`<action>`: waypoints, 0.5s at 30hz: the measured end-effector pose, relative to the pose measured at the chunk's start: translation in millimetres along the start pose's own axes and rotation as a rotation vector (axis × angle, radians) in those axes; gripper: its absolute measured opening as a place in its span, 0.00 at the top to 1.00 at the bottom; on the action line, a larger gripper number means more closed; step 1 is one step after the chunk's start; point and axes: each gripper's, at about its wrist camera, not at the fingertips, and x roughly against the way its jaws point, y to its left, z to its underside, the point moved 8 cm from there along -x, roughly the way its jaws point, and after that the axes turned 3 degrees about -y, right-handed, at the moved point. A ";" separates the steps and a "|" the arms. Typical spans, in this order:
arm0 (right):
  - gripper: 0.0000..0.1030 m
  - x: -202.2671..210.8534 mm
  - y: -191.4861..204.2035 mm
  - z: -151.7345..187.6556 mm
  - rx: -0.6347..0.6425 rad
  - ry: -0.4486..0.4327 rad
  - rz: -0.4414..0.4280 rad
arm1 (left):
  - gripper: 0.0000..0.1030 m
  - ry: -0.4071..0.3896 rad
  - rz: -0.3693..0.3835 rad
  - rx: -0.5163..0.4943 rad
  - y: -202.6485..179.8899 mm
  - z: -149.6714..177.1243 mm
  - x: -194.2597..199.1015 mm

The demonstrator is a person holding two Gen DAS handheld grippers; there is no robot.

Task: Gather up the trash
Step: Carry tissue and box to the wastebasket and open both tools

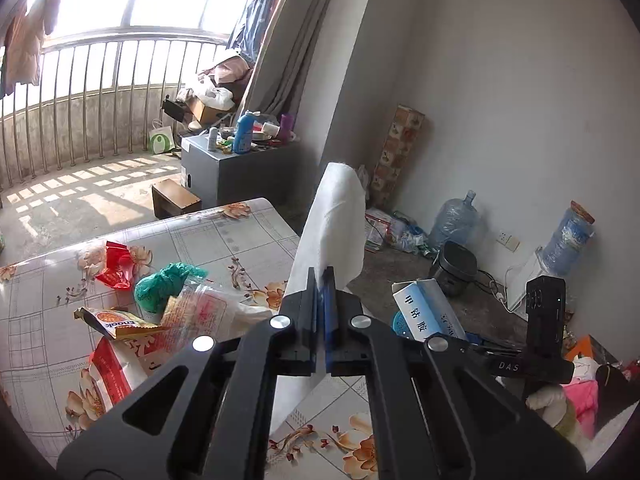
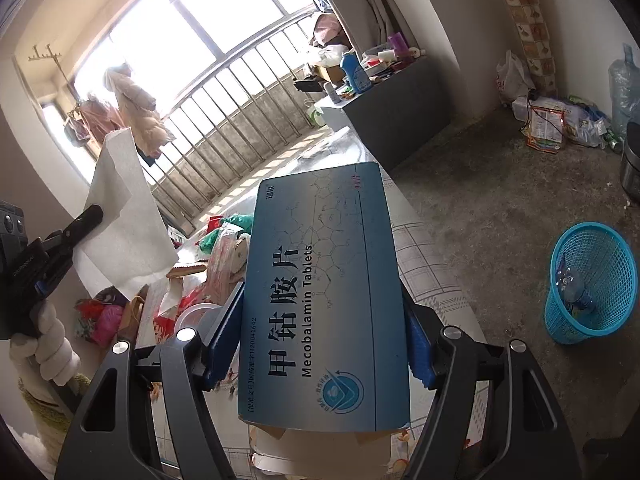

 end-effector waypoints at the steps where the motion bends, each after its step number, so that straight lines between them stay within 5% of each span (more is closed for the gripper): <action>1: 0.34 9.0 -10.0 -3.9 -0.017 -0.021 0.016 | 0.99 0.021 0.031 -0.004 -12.2 4.2 -11.4; 7: 0.34 61.1 -99.1 -20.0 -0.187 -0.147 0.185 | 0.99 0.169 0.223 0.042 -78.6 27.7 -87.4; 15: 0.34 102.8 -212.3 -4.5 -0.429 -0.218 0.358 | 0.99 0.332 0.307 0.025 -153.1 69.0 -193.2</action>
